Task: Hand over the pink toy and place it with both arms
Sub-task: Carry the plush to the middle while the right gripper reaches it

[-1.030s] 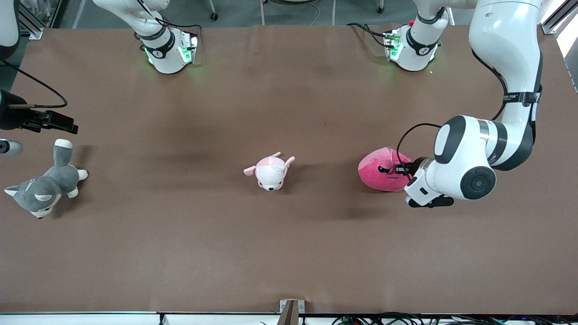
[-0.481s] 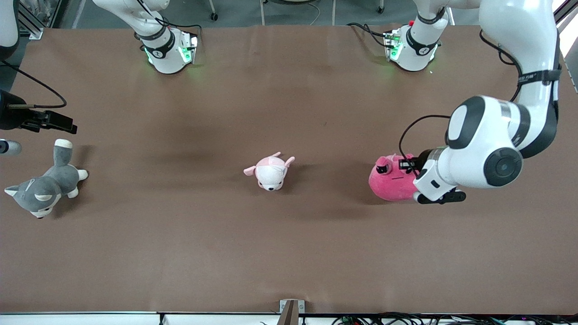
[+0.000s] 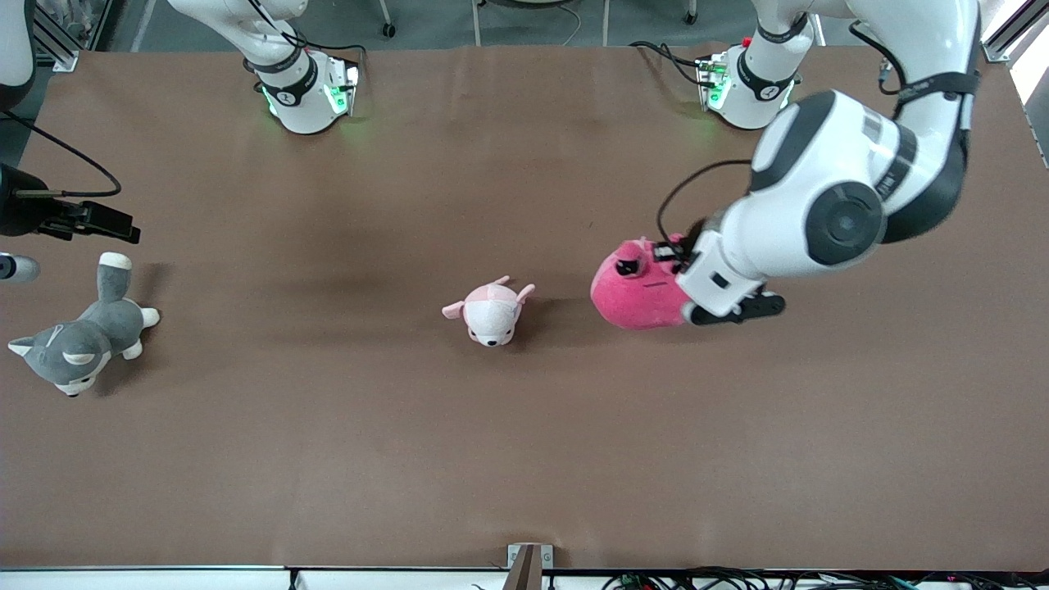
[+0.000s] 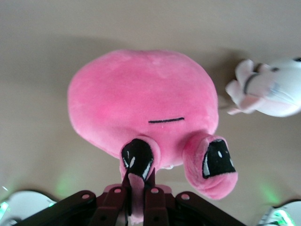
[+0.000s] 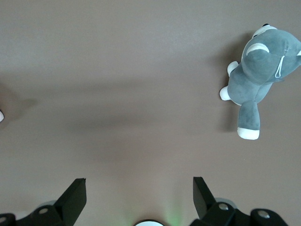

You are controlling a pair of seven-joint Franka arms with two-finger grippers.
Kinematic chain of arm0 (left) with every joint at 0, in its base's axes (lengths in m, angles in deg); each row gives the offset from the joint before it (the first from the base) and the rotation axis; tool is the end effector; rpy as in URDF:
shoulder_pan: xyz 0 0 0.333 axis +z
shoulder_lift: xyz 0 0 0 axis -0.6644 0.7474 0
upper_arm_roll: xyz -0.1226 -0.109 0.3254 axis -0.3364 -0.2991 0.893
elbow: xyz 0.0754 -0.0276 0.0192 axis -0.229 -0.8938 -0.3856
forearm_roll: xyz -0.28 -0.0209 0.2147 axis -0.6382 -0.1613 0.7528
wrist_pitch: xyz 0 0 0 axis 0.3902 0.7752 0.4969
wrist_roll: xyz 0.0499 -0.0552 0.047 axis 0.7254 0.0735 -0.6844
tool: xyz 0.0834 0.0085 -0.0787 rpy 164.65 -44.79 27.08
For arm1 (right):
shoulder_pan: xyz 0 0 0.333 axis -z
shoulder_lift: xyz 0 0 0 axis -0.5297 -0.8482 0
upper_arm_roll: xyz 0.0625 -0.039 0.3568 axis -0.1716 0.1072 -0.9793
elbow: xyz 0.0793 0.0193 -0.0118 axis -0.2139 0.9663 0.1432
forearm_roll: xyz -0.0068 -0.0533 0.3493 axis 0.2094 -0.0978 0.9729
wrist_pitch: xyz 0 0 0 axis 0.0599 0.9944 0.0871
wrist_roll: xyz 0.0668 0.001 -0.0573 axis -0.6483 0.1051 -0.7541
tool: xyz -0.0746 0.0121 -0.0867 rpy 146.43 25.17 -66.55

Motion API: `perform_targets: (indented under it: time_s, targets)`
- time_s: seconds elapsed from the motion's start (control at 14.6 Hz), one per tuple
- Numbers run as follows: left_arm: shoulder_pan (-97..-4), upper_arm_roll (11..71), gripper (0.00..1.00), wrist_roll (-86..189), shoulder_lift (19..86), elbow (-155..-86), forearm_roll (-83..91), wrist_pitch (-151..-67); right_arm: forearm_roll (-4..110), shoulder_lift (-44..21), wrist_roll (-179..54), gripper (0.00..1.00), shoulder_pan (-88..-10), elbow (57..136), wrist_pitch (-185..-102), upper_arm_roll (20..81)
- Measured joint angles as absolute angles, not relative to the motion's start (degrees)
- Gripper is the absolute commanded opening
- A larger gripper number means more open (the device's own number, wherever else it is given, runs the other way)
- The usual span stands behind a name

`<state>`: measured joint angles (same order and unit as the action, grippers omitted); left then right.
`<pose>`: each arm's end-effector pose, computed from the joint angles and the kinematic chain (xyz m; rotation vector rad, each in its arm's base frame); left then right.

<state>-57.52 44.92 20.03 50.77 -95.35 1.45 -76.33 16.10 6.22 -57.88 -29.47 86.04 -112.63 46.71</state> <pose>0.5513 -0.3074 0.5404 2.9603 0.2251 -0.5464 0.5314 -0.0379 0.6197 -3.1260 0.0967 0.2602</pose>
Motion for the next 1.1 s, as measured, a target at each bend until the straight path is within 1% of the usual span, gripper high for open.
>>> perform_targets:
  time_s: [0.21,0.48,0.82,1.1]
  targets:
    - [-58.8,39.7,0.0,10.5,50.4,-93.4,1.4,-76.0,16.1,6.2,-56.9,1.0,-29.5,86.0,-112.6,46.6]
    - [-65.1,38.7,0.0,2.2,50.2,-91.3,1.4,-77.5,16.2,6.2,-48.9,1.0,-31.5,86.0,-112.3,46.3]
    - [-72.0,38.8,0.0,-6.0,50.2,-91.1,1.4,-83.7,19.3,6.1,-31.6,1.0,-40.2,86.2,-112.1,45.6]
    - [-74.8,39.0,0.0,-9.4,51.0,-91.1,1.4,-86.7,23.2,6.1,-8.8,1.0,-48.1,86.5,-115.1,45.3]
